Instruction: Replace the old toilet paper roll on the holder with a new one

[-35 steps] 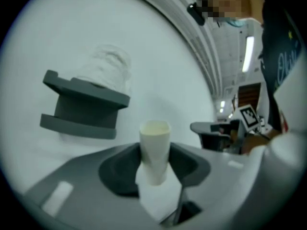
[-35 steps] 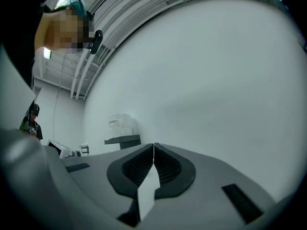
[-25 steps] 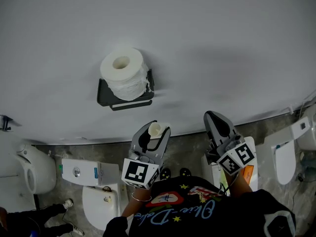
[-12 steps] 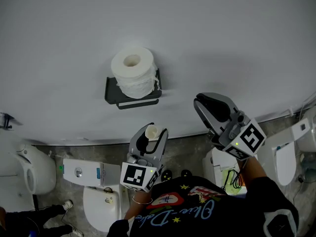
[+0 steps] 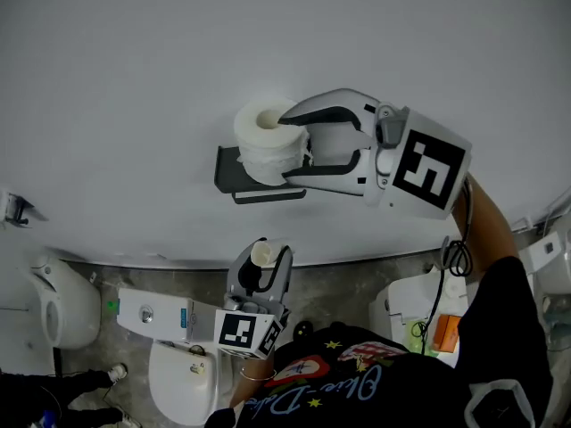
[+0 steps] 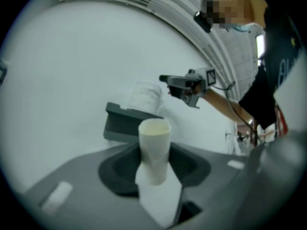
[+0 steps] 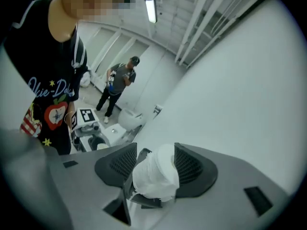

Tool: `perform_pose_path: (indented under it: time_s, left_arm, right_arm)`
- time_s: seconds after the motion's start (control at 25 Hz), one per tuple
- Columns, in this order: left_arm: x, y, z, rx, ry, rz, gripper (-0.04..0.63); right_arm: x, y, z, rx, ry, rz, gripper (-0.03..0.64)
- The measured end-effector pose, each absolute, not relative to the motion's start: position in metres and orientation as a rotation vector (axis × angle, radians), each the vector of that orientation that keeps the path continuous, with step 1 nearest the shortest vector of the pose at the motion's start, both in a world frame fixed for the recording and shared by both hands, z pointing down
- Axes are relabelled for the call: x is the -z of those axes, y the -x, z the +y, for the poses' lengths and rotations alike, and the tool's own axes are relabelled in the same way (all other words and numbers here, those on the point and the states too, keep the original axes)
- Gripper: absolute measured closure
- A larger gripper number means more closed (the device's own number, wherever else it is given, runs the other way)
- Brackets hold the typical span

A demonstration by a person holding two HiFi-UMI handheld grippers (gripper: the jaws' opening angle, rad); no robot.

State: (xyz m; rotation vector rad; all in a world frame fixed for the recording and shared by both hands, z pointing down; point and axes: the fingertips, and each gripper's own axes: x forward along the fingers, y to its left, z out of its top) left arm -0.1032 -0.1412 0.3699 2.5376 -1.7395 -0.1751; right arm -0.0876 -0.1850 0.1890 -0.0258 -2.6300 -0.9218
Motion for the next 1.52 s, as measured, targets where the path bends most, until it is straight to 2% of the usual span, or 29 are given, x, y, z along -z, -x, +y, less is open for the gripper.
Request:
perform_pose_path:
  time_s: [0.52,0.72,0.92,1.16,1.52]
  left_arm:
    - [-0.377,0.139,-0.129,0.188,-2.426,-1.852,0.419]
    - [-0.378,0.138,-0.131,0.188,-2.431,-1.834,0.419]
    - [-0.38,0.133,-0.134,0.157,-2.462,-1.796,0.419]
    - [-0.383,0.126,-0.144,0.125,-2.482,-1.764,0.419]
    - [-0.381,0.119,-0.154,0.078,-2.505,-1.737,0.419]
  right_arm:
    - [-0.234,0.114,-0.224,0.942,0.106,-2.18,0.387]
    - [-0.234,0.114,-0.224,0.896,0.058,-2.202,0.39]
    - [-0.221,0.097,-0.22,0.862,-0.059,-2.472,0.404]
    - [-0.186,0.021,-0.2,0.394,-0.345,-3.135,0.406]
    - [-0.289,-0.074,-0.21,-0.23,-0.874,-3.339,0.406]
